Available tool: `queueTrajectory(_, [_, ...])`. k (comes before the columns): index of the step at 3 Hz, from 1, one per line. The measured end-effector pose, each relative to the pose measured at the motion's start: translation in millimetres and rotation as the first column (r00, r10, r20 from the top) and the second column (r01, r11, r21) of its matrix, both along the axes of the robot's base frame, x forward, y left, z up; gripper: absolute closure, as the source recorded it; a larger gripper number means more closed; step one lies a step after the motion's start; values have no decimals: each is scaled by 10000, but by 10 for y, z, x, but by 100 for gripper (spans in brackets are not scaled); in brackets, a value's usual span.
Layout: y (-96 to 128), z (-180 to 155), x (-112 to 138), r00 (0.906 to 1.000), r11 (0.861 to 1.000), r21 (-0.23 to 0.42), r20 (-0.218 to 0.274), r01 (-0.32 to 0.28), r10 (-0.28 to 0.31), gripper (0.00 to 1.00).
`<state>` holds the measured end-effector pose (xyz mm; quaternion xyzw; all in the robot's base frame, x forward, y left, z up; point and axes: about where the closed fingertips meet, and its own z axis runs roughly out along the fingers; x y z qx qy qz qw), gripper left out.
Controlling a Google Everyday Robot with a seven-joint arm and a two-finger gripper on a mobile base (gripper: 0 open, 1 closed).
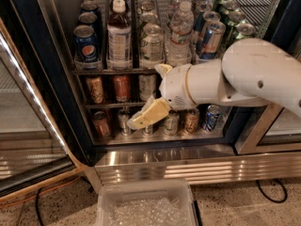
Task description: Pick pepsi can from top shelf of fridge
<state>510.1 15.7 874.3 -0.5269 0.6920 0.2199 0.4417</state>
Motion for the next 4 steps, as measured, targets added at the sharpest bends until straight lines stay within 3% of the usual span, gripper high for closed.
queueTrajectory(1, [208,133,114,9962,9937,1111,841,143,-237,0])
queueTrajectory(2, [260,171,97,9957,9927,1185,866,213,-317,0])
queueTrajectory(3, [526,295,-132,9950,9905,1374,966,104,-238,0])
queueTrajectory(4, [1113,526,-337,9887,9836,1771,1382,332,-582,0])
